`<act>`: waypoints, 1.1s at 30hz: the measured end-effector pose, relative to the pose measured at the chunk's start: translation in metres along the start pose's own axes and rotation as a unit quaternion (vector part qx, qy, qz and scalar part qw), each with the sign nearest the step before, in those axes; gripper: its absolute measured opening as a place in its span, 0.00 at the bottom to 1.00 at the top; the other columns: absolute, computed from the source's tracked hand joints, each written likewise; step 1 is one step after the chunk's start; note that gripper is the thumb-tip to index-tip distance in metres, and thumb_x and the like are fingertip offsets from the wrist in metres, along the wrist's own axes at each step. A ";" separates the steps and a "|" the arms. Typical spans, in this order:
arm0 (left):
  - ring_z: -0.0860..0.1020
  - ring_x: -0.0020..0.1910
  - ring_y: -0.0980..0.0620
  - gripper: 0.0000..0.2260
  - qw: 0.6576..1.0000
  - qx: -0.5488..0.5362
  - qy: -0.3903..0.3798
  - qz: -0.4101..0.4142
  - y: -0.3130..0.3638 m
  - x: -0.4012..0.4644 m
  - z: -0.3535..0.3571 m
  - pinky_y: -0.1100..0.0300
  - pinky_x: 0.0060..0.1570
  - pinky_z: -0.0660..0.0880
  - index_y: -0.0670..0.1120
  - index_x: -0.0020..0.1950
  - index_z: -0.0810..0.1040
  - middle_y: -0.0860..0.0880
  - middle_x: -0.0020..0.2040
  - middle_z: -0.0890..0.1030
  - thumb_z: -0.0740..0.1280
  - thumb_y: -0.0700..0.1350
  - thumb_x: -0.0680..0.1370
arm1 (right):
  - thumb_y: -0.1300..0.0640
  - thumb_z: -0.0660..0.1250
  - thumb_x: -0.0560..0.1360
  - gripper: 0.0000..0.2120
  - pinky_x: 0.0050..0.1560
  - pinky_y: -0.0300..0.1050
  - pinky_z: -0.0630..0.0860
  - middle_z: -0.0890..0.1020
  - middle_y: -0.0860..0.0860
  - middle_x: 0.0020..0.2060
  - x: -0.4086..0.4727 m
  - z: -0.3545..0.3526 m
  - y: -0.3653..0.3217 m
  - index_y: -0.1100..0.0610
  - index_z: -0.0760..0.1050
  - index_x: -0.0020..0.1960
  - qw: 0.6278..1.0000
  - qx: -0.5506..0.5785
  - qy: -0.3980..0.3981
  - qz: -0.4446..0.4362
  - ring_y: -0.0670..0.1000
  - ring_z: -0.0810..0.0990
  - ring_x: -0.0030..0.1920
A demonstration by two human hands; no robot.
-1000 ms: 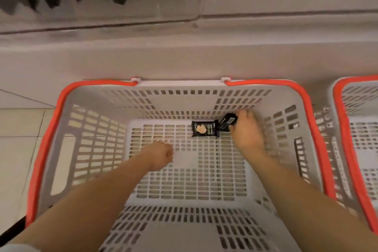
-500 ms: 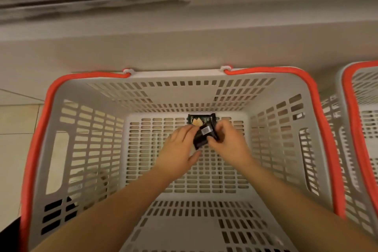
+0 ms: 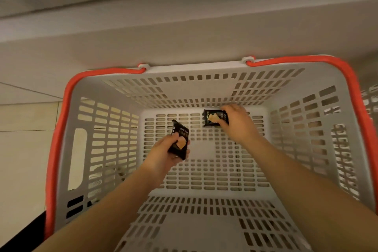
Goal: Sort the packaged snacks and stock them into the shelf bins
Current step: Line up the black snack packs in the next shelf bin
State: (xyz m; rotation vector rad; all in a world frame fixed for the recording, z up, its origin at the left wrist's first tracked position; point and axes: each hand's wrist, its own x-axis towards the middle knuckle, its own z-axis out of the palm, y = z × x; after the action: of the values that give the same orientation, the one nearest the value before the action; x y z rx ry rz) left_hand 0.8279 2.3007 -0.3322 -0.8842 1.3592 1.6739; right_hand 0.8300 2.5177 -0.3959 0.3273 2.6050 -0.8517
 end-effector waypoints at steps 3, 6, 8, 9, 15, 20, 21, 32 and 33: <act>0.81 0.37 0.48 0.13 0.999 -0.026 -0.044 -0.010 0.004 -0.004 -0.003 0.57 0.38 0.78 0.41 0.59 0.74 0.42 0.45 0.84 0.59 0.47 0.80 | 0.56 0.61 0.78 0.24 0.66 0.53 0.66 0.64 0.55 0.70 0.004 0.012 0.005 0.57 0.60 0.72 0.990 -0.138 -0.034 -0.014 0.57 0.62 0.70; 0.78 0.33 0.49 0.13 0.997 -0.018 -0.065 -0.024 0.006 -0.006 -0.002 0.57 0.37 0.77 0.41 0.58 0.75 0.42 0.42 0.83 0.60 0.47 0.78 | 0.60 0.62 0.77 0.22 0.63 0.51 0.66 0.66 0.57 0.66 -0.006 0.026 0.002 0.59 0.62 0.69 0.976 -0.216 -0.014 -0.005 0.57 0.64 0.66; 0.78 0.33 0.49 0.13 0.997 -0.004 -0.070 -0.026 0.006 -0.006 -0.002 0.57 0.38 0.76 0.41 0.57 0.75 0.42 0.42 0.83 0.60 0.47 0.79 | 0.63 0.62 0.75 0.22 0.64 0.49 0.65 0.67 0.57 0.64 -0.018 0.036 -0.001 0.59 0.62 0.67 0.970 -0.241 -0.008 -0.025 0.57 0.65 0.66; 0.77 0.33 0.49 0.13 0.997 -0.001 -0.072 -0.026 0.007 -0.006 -0.001 0.56 0.39 0.75 0.41 0.57 0.75 0.42 0.42 0.83 0.59 0.48 0.79 | 0.64 0.62 0.73 0.22 0.64 0.49 0.64 0.67 0.56 0.64 -0.027 0.041 -0.001 0.59 0.62 0.66 0.967 -0.249 -0.011 -0.045 0.57 0.65 0.66; 0.79 0.35 0.51 0.11 0.993 0.070 -0.092 0.033 0.037 -0.019 0.008 0.58 0.39 0.75 0.42 0.56 0.76 0.42 0.45 0.83 0.58 0.45 0.80 | 0.63 0.63 0.75 0.19 0.55 0.47 0.71 0.72 0.53 0.62 -0.069 0.037 0.004 0.54 0.65 0.64 0.979 -0.141 -0.128 -0.078 0.54 0.71 0.60; 0.80 0.38 0.53 0.09 0.957 0.244 -0.129 0.086 0.071 -0.047 0.017 0.59 0.43 0.75 0.43 0.53 0.78 0.47 0.42 0.83 0.59 0.42 0.80 | 0.61 0.66 0.76 0.09 0.40 0.33 0.69 0.76 0.46 0.50 -0.088 -0.029 -0.025 0.51 0.71 0.53 0.986 0.164 -0.031 -0.005 0.47 0.74 0.48; 0.80 0.37 0.54 0.09 0.945 0.280 -0.139 0.094 0.077 -0.056 0.018 0.59 0.44 0.75 0.44 0.51 0.78 0.50 0.39 0.83 0.59 0.43 0.80 | 0.61 0.66 0.76 0.09 0.40 0.30 0.68 0.76 0.44 0.49 -0.093 -0.046 -0.035 0.50 0.71 0.51 0.979 0.202 -0.025 -0.007 0.46 0.74 0.47; 0.80 0.41 0.53 0.11 0.890 0.320 -0.188 0.264 0.113 -0.193 0.022 0.61 0.37 0.78 0.52 0.47 0.81 0.50 0.41 0.83 0.60 0.41 0.79 | 0.64 0.67 0.75 0.10 0.54 0.34 0.73 0.77 0.41 0.45 -0.190 -0.181 -0.166 0.52 0.74 0.53 0.964 0.208 -0.029 -0.164 0.38 0.77 0.48; 0.80 0.41 0.52 0.11 0.892 0.293 -0.229 0.259 0.110 -0.206 0.024 0.60 0.39 0.78 0.51 0.47 0.82 0.49 0.41 0.83 0.60 0.41 0.78 | 0.65 0.67 0.74 0.11 0.51 0.29 0.71 0.77 0.40 0.44 -0.198 -0.186 -0.176 0.53 0.75 0.53 0.962 0.204 -0.008 -0.182 0.35 0.76 0.46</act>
State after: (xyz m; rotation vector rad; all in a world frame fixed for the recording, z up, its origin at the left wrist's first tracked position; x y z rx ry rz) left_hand 0.8208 2.2810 -0.0983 0.2385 1.6934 1.5482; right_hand 0.8979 2.4718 -0.0832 -0.0596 2.4942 -1.5137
